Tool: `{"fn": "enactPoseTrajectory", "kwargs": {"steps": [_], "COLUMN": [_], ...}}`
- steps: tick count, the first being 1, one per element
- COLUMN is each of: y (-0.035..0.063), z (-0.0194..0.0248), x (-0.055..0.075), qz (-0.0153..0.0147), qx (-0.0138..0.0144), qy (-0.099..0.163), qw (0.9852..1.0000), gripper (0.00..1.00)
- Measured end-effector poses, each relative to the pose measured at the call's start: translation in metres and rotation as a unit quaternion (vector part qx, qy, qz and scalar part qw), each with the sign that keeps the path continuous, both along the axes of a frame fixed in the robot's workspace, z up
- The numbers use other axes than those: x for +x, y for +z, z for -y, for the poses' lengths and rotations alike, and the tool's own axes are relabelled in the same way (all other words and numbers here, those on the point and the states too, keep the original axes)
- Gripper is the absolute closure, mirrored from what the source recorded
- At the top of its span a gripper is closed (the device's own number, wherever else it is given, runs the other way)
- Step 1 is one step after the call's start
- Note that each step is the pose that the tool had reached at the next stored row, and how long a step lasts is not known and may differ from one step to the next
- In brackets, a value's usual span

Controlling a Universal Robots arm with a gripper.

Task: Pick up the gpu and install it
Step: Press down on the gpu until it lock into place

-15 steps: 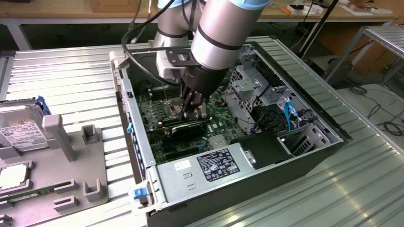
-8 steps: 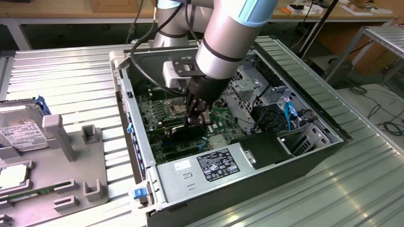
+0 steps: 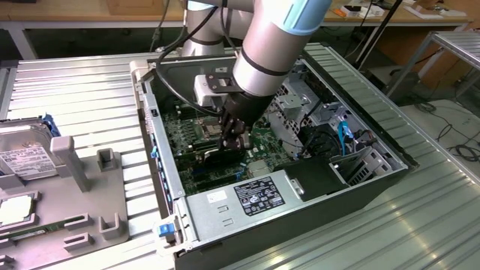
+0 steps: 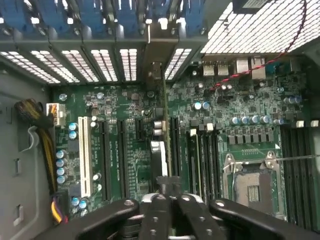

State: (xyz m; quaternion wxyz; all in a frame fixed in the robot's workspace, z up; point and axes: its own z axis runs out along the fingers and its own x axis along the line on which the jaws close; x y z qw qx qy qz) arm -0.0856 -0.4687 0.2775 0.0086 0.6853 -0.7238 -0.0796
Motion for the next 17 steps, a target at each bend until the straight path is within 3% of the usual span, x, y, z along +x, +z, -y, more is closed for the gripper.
{"fn": "enactPoseTrajectory", "kwargs": {"steps": [4,6,7,9,17], "y": [0.0280,0.0358,0.0461,0.0595,0.0595], "z": [0.0001,0.0002,0.0001,0.0002,0.0002], "x": [0.000,0.000,0.000,0.000,0.000], "qz": [-0.0006,-0.0006,-0.0006,-0.0009,-0.0010], "qx": [-0.0006,-0.0006,-0.0005,0.0009,0.0012], "qy": [0.000,0.000,0.000,0.000,0.000], "qw": [1.0000,1.0000,1.0000,1.0000,1.0000], "gripper": [0.89,0.89,0.89,0.89,0.89]}}
